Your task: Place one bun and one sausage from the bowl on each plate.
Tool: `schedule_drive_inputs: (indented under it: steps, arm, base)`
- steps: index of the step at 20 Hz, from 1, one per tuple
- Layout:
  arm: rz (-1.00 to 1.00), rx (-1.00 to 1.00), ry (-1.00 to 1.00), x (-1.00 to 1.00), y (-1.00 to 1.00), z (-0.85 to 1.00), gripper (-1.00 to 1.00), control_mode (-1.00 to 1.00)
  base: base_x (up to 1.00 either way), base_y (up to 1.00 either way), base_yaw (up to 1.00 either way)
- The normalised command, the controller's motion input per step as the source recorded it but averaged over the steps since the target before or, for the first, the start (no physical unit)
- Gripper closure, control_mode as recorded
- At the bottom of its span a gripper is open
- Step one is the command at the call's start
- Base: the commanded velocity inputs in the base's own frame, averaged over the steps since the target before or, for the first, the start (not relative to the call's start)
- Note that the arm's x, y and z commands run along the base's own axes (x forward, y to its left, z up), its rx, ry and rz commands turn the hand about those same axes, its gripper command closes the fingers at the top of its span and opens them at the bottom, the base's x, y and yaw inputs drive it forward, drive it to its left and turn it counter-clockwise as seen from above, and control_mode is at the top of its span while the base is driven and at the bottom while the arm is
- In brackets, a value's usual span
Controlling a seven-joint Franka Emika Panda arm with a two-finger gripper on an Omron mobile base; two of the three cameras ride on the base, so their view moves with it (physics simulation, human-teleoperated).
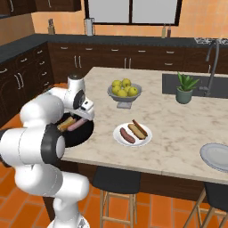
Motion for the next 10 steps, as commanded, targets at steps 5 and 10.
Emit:
schedule_drive_inputs:
  steps: [5,10]
  arm:
    - [-0.17,-0.02,0.0,0.01,1.0,-0.25,-1.0,-1.0]
    - [-0.14,0.0,0.12,0.22,0.79,-0.4,-1.0,-1.0]
  base:
    - [0.0,0.0,0.0]
    - [0.0,0.0,0.0]
